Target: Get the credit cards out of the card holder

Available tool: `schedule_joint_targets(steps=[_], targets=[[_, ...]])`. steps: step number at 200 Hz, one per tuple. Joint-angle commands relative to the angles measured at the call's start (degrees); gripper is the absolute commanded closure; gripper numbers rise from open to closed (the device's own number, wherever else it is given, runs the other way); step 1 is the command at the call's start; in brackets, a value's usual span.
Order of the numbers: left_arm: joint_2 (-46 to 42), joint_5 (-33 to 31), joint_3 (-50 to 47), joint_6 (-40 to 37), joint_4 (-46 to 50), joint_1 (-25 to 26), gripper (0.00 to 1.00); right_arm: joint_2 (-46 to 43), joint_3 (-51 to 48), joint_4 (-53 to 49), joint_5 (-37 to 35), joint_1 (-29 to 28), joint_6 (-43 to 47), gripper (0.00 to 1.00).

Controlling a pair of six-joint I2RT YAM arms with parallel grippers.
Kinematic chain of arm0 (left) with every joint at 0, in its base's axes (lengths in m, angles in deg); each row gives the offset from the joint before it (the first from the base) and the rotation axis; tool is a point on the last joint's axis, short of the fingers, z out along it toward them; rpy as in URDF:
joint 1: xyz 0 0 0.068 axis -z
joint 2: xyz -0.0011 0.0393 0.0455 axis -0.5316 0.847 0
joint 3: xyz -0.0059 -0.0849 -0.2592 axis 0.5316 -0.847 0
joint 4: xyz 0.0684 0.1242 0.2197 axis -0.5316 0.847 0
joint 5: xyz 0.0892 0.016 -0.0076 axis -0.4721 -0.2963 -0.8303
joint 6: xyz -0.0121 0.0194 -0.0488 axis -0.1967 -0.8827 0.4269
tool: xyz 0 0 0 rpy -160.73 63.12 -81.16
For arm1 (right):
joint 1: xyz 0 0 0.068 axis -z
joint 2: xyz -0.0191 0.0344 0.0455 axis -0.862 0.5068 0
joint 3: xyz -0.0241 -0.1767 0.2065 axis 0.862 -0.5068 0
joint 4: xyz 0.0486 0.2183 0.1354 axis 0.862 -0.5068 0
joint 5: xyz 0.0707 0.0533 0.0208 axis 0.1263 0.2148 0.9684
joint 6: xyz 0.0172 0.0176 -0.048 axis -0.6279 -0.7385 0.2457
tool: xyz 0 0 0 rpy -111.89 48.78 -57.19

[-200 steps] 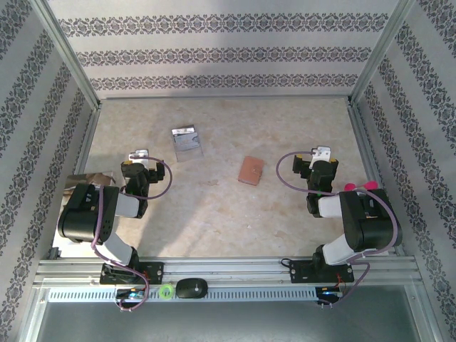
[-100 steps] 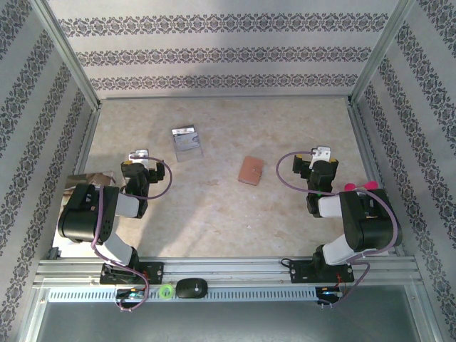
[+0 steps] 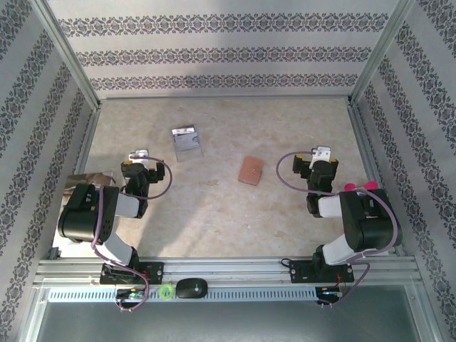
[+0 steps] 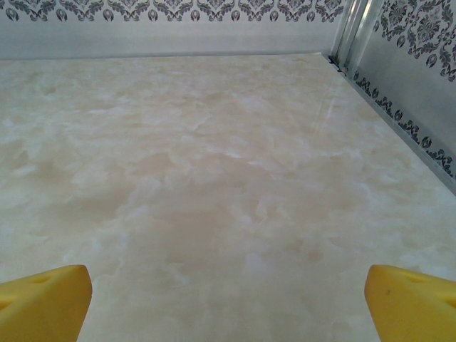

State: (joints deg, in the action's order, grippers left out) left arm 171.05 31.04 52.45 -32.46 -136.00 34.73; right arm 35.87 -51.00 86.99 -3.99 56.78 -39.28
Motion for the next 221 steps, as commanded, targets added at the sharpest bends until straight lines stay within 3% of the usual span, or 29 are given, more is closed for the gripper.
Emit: schedule_joint_targets(steps=[1,123,139,162,194,210,221], targets=[[-0.5,0.6,0.9,-0.2,-1.9,-0.4,0.01,0.1,0.2,2.4,0.0,-0.1,-0.6,0.02],[-0.9,-1.3,0.3,0.0,-2.9,-0.3,0.01,-0.4,0.2,2.0,2.6,0.9,-1.1,0.02],[-6.1,-3.2,-0.8,-1.5,-0.8,1.4,0.01,-3.5,3.8,-5.6,3.9,0.9,-0.3,0.02],[-13.9,-10.8,0.4,-2.2,6.8,4.2,0.01,-9.5,6.2,-14.4,-1.1,-1.1,0.7,0.02],[-17.8,-18.1,5.4,6.1,17.5,4.4,0.01,-13.0,15.8,-31.3,-22.2,-4.5,-6.0,0.02],[-18.0,-21.7,4.6,14.4,12.1,4.3,0.01,-10.6,21.9,-41.4,-30.9,-4.4,-19.1,0.02],[-19.3,-22.7,4.1,22.1,11.0,4.1,0.01,-9.9,26.2,-54.7,-27.6,-3.2,-32.1,0.02]])
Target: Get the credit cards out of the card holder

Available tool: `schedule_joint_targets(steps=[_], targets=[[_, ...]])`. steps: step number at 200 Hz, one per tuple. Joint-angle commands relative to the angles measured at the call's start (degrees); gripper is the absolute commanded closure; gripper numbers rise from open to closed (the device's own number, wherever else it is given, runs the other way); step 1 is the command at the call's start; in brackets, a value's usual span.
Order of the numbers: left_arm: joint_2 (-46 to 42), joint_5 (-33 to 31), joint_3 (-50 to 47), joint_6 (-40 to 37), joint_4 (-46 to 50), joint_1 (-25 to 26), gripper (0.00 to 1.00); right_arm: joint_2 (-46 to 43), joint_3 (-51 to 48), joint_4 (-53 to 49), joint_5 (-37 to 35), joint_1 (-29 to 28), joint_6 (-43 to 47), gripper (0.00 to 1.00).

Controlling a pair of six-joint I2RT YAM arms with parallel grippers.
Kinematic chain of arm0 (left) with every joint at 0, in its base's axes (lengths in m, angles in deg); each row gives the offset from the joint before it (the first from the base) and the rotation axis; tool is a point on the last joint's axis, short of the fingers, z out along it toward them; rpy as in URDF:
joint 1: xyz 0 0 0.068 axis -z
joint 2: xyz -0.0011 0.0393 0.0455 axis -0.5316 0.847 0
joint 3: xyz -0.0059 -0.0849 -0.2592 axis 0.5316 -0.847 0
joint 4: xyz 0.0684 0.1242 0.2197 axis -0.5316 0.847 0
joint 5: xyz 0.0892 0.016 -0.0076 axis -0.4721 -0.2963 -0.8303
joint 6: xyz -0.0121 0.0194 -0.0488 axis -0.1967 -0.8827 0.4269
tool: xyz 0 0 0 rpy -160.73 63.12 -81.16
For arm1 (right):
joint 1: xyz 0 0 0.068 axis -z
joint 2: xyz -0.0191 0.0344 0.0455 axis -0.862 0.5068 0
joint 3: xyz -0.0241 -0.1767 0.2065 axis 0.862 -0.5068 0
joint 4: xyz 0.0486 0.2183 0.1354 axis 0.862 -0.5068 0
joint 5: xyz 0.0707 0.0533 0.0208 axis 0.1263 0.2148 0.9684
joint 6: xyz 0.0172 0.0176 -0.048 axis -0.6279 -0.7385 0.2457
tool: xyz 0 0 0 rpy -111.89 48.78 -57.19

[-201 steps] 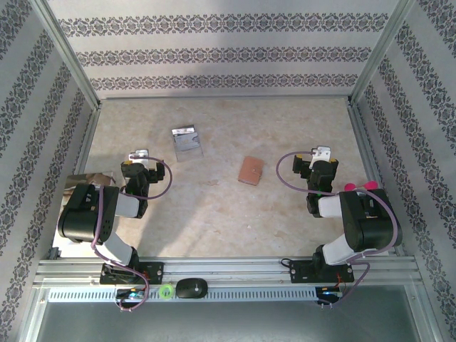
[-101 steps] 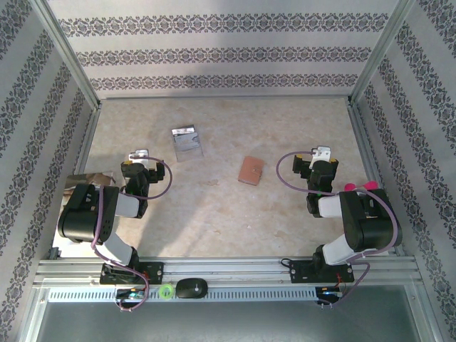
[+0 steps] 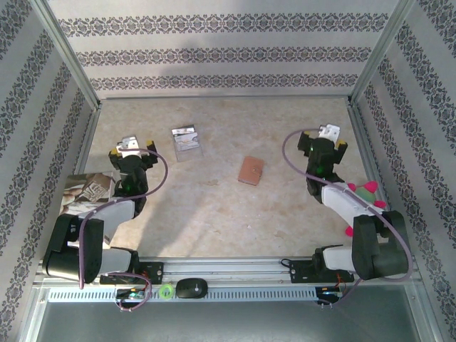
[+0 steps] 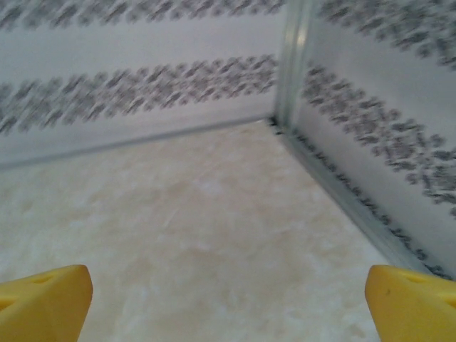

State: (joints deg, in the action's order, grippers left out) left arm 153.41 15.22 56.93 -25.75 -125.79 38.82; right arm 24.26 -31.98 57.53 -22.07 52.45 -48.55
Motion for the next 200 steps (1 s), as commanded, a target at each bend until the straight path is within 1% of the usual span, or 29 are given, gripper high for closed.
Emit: schedule_joint_targets(steps=[1,7,11,12,20,25,29,35,45,53,59,64,70,79,90,100,103,111,117,138,150,159,174,200], targets=[[-1.9,-7.0,-0.4,16.2,0.9,0.0,0.01,1.6,7.4,-26.6,-9.1,1.2,-24.1,0.02],[-3.3,-5.3,-0.4,21.1,2.5,-0.5,0.01,2.0,9.2,-31.7,-6.1,2.4,-30.1,0.02],[-4.2,-3.2,-0.4,24.1,4.0,-1.2,0.01,2.2,9.4,-32.7,-1.3,3.6,-32.1,0.02],[-4.6,-2.6,-0.3,25.0,4.5,-1.3,0.01,2.3,9.3,-32.5,-0.7,4.0,-32.1,0.02],[-6.6,2.3,0.0,31.3,8.3,-3.1,0.01,3.3,7.6,-27.8,13.8,7.0,-31.4,0.02],[-7.5,6.7,0.5,34.8,10.3,-4.7,0.01,4.3,6.4,-24.2,19.6,8.5,-31.9,0.02],[-7.8,9.8,0.9,36.4,11.1,-6.0,0.01,5.0,5.8,-22.8,21.7,9.0,-34.1,0.02],[-7.6,13.7,1.2,37.8,10.5,-7.2,0.01,6.0,5.0,-21.6,22.9,9.3,-36.7,0.02],[-6.1,18.3,0.7,38.9,5.5,-8.1,0.01,7.8,5.3,-20.4,26.9,9.5,-36.2,0.02],[-4.6,22.7,-0.3,38.8,-1.3,-8.5,0.01,8.8,7.0,-22.9,28.5,9.0,-34.3,0.02],[-3.7,24.9,-0.9,39.0,-5.6,-8.5,0.01,9.5,8.4,-24.2,29.3,8.4,-32.6,0.02],[-2.9,26.6,-0.9,39.6,-7.6,-8.6,0.01,10.0,9.3,-25.1,30.2,7.8,-31.2,0.02],[-2.3,28.4,-0.1,39.9,-7.8,-8.6,0.01,10.4,10.3,-26.4,31.0,7.1,-30.2,0.02],[-1.6,31.7,2.5,39.4,-4.5,-8.6,0.01,10.6,10.7,-26.8,31.4,5.8,-29.1,0.02],[-0.7,35.7,7.4,37.1,4.9,-8.5,0.01,10.7,10.9,-26.5,33.0,4.4,-28.0,0.02],[0.9,38.0,11.4,35.0,12.7,-8.3,0.00,10.8,10.9,-26.1,34.2,2.9,-26.8,0.02],[1.6,38.6,12.2,34.5,14.2,-8.2,0.00,10.9,11.1,-26.1,34.5,2.4,-26.5,0.02],[3.2,40.1,14.0,33.2,16.3,-8.0,0.05,11.3,11.3,-26.2,35.4,1.1,-25.8,0.02],[4.5,40.4,15.1,33.1,18.2,-7.9,0.06,11.6,11.5,-26.0,36.2,0.3,-25.2,0.02],[9.5,42.8,19.3,32.3,20.8,-7.6,0.07,13.0,13.4,-26.0,40.0,-2.5,-22.3,0.02],[13.5,45.6,23.4,31.1,22.8,-7.2,0.09,13.6,14.6,-26.6,41.1,-4.0,-21.1,0.02],[16.4,45.8,27.1,30.3,26.0,-6.6,0.09,14.0,15.4,-27.0,41.8,-4.6,-20.7,0.02],[21.0,45.2,31.2,29.9,28.4,-5.6,0.10,14.3,16.5,-27.5,43.0,-5.2,-20.2,0.02],[27.1,46.2,36.0,31.2,26.9,-5.6,0.10,13.9,16.8,-27.7,44.3,-5.5,-19.9,0.02]])
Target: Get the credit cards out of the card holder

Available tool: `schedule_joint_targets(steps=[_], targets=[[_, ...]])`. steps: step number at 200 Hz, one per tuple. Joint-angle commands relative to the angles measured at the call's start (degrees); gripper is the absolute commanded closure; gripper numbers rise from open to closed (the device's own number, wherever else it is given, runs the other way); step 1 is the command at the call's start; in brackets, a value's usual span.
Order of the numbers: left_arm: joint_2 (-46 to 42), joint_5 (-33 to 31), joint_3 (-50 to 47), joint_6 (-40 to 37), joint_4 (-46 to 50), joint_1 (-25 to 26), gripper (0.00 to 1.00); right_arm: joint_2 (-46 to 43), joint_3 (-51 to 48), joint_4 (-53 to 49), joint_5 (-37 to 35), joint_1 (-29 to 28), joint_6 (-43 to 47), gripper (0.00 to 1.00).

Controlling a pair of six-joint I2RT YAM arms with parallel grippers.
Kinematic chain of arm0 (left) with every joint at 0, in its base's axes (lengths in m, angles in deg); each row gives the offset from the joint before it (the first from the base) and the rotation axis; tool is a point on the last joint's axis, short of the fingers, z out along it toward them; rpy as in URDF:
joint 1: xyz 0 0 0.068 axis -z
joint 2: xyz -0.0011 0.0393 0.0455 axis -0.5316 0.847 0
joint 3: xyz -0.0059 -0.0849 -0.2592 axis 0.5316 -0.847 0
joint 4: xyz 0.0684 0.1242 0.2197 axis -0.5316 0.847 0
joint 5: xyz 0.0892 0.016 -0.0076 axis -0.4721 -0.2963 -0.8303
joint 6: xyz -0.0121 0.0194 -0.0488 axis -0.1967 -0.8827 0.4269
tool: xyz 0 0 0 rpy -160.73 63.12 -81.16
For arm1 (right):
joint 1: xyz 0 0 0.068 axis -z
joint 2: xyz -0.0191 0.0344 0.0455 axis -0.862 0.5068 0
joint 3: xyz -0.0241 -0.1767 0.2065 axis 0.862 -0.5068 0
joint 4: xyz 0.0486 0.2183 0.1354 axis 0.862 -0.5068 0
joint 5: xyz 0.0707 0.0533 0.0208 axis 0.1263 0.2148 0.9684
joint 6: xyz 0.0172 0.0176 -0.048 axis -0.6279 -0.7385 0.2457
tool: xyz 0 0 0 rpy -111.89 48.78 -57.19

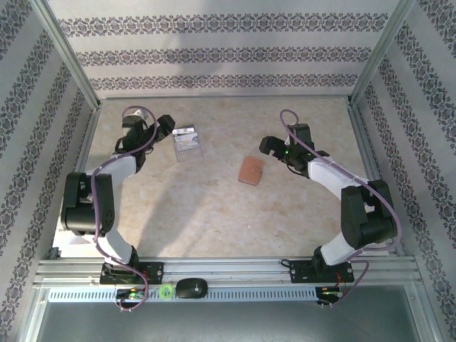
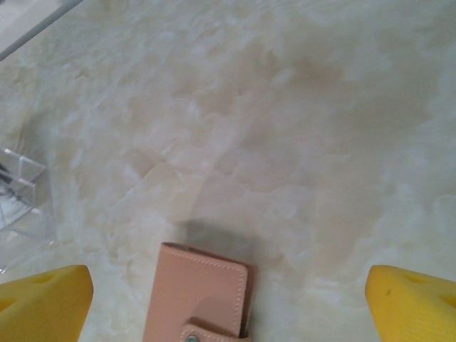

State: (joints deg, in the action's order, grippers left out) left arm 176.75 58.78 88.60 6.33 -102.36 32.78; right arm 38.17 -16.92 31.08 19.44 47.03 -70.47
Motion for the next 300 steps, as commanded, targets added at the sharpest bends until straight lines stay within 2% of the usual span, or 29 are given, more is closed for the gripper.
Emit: schedule_joint_targets(steps=[1,22,60,124,202,300], targets=[[4.0,2.9,4.6,-0.8,3.5,0.5,0.10,0.0,1.8,-1.3,2.8,-0.1,2.0,0.02],[8.6,4.2,9.4,-0.4,4.7,0.6,0.11,-0.8,1.8,-2.1,2.6,-0.1,2.3,0.02],[14.1,2.1,14.0,-1.1,9.0,0.6,0.11,-2.8,1.6,-3.3,1.7,0.7,2.5,0.02],[20.0,6.0,16.2,-0.7,5.2,1.5,0.15,-6.0,1.4,-3.6,1.7,2.4,2.1,0.02],[19.8,8.3,12.3,2.8,-1.9,4.7,0.17,-7.1,0.6,-3.5,1.7,3.8,1.4,0.02],[18.2,8.1,8.5,8.0,-8.8,12.4,0.19,-5.9,-1.4,-3.6,2.2,3.3,-1.3,0.02]])
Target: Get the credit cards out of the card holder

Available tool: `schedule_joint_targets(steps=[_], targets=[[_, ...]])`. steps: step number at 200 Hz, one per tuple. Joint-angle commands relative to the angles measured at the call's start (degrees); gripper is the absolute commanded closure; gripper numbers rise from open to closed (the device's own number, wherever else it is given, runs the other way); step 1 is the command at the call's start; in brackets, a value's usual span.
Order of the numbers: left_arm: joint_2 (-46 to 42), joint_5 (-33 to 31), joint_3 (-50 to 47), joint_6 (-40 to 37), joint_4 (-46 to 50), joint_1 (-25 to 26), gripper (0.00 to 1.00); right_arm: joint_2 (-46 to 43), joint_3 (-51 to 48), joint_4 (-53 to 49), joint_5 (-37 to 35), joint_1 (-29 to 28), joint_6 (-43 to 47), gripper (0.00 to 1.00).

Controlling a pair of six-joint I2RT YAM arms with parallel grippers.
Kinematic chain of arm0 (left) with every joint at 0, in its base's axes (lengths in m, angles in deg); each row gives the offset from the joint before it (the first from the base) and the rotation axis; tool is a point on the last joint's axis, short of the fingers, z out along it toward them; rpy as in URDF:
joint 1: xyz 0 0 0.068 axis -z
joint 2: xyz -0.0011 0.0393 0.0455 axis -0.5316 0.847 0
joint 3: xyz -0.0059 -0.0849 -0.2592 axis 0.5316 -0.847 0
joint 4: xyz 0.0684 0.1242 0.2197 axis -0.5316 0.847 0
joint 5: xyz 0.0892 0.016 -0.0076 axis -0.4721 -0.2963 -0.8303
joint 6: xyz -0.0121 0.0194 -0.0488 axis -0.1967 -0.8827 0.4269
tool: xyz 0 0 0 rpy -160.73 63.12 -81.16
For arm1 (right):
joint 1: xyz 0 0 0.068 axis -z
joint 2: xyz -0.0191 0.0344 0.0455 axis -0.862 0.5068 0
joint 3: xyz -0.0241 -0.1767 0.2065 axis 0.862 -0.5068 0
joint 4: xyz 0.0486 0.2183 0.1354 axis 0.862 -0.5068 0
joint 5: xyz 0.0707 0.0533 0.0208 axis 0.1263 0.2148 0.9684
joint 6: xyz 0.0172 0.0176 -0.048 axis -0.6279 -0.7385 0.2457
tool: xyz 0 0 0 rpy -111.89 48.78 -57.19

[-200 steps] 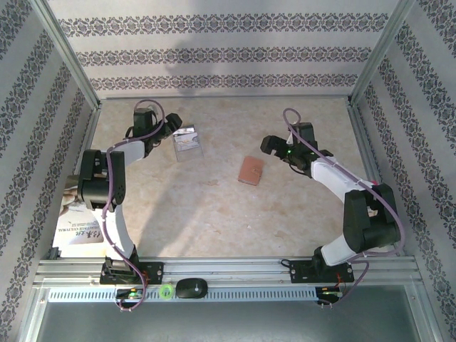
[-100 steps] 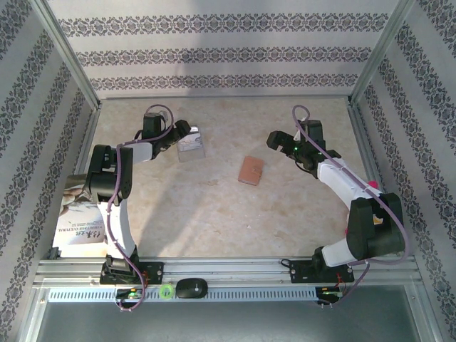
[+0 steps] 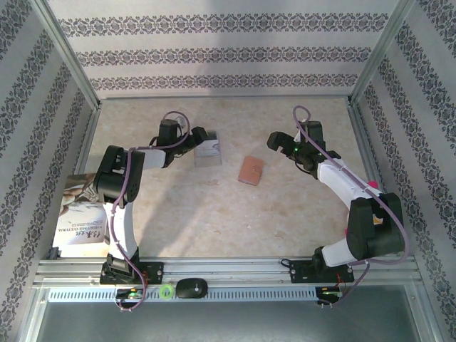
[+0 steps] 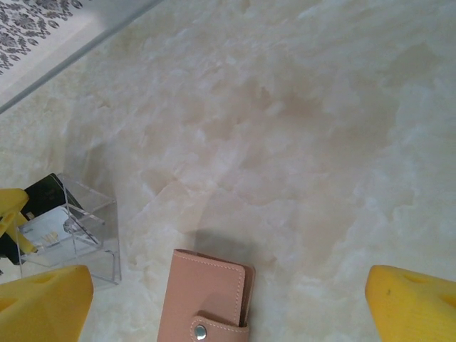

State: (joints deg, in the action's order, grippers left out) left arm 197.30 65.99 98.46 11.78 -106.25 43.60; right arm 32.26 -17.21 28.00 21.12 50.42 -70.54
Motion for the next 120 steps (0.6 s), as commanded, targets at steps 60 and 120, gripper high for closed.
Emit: schedule_joint_targets(steps=[60,120], targets=[[-4.2,0.2,-3.9,5.3,-8.6,4.5,0.19,1.3,-1.7,-1.0,0.4,-1.7,-3.2,0.02],[-12.3,-2.5,-7.0,5.1,-3.5,1.7,0.17,6.1,-1.5,-0.8,7.5,-3.4,-5.7,0.18]])
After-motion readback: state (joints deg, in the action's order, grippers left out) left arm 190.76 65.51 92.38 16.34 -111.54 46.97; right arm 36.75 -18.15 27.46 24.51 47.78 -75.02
